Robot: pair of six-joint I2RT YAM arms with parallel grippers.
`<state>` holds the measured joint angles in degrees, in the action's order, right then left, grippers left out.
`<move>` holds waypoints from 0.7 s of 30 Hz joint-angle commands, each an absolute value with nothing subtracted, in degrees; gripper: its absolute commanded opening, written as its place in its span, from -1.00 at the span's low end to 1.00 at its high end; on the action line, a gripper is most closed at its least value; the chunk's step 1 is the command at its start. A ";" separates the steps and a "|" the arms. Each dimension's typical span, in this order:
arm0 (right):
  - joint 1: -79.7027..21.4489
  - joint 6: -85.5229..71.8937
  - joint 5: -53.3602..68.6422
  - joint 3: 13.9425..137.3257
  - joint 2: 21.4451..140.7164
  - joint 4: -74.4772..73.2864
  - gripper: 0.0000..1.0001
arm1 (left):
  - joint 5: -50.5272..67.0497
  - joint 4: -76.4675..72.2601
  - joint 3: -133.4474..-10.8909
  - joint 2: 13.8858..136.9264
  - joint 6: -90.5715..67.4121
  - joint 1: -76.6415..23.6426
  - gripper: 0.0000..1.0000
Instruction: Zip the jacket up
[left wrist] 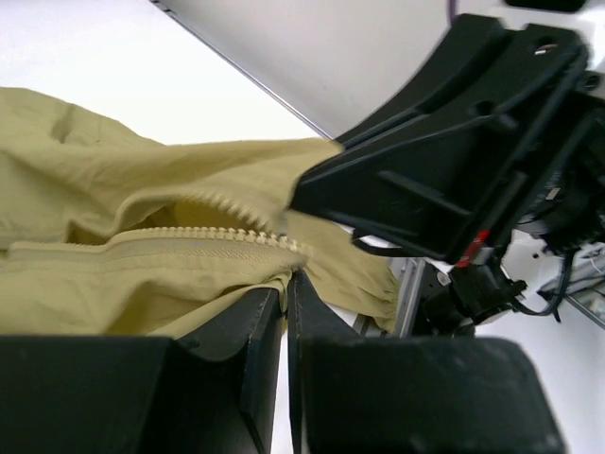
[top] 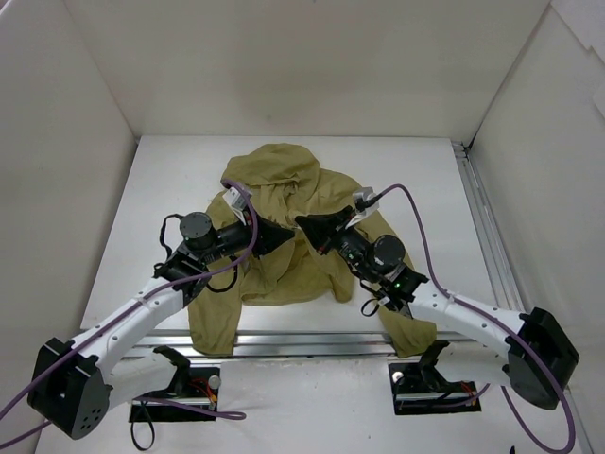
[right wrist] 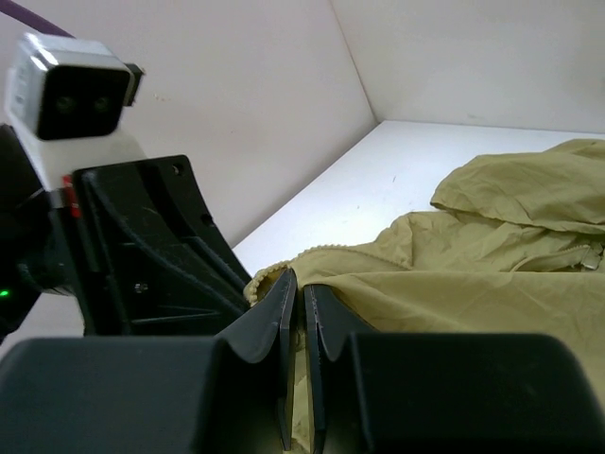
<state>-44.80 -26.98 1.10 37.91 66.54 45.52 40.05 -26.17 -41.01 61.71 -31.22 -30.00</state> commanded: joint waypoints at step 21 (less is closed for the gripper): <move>-44.74 -28.21 2.72 39.81 64.07 48.95 -1.00 | 37.62 -33.83 -41.05 60.47 -34.63 -29.36 -0.61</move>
<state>-44.80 -27.64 1.72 37.91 64.42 44.69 37.23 -27.29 -40.38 61.41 -33.61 -29.61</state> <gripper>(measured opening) 0.021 0.183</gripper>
